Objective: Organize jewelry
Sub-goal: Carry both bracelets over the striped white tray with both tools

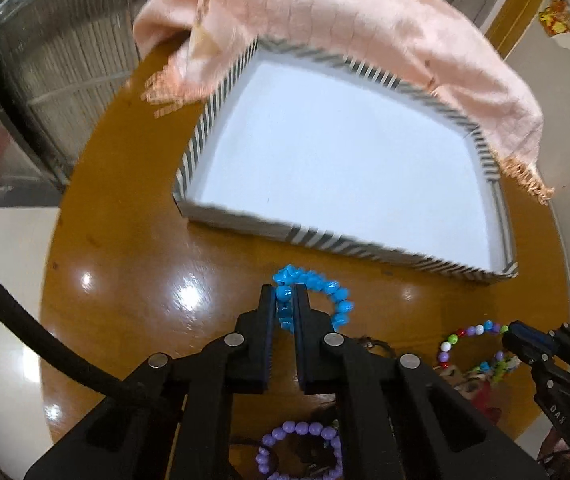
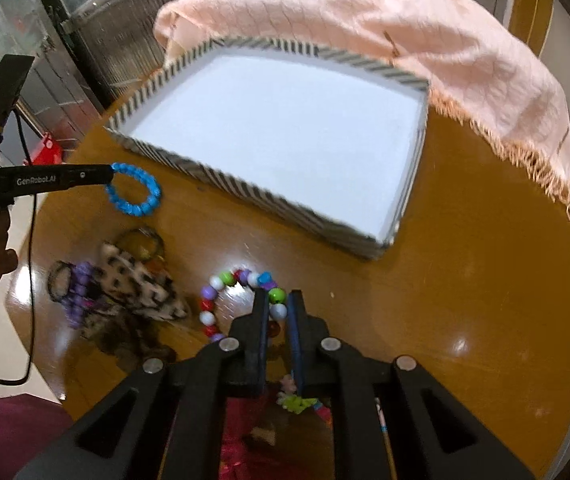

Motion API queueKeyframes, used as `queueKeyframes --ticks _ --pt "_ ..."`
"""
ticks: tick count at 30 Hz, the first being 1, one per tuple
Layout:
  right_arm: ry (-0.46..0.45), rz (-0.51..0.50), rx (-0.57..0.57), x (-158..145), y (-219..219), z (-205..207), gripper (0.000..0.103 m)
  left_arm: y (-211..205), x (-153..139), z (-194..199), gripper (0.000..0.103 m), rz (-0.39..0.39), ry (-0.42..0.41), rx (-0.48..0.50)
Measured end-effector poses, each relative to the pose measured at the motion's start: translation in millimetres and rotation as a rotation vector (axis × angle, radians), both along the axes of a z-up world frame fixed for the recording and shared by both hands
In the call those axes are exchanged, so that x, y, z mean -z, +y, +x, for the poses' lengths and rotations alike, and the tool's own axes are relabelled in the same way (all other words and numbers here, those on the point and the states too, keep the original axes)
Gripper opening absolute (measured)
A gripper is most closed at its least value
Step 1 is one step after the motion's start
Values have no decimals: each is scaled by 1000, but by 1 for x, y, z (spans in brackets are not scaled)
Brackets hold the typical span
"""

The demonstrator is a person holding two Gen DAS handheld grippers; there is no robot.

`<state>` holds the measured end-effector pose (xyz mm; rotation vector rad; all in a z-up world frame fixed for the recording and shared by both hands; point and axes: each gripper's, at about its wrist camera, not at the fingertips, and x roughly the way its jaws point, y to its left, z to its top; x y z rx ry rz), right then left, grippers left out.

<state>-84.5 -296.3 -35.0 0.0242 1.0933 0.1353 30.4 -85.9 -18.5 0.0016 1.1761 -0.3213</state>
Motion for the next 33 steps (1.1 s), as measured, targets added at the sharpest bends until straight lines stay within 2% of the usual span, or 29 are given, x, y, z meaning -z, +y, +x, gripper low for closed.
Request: queueKeyframes --ticks 9,15,21,27,33 --pt "-129 -12 -4 -51 2 21 10 3 -46 7 8 -30 -83 31" --pt "-175 -5 -7 -67 3 50 10 0 -67 27 8 -25 -137 27" --pt "-160 -5 -49 -57 26 88 9 -7 -50 53 8 9 -119 10" --pt "-120 41 -103 -41 54 123 9 -6 -12 71 8 52 -39 -24" --pt "-59 77 -158 -17 80 154 9 3 13 78 8 83 31 -51"
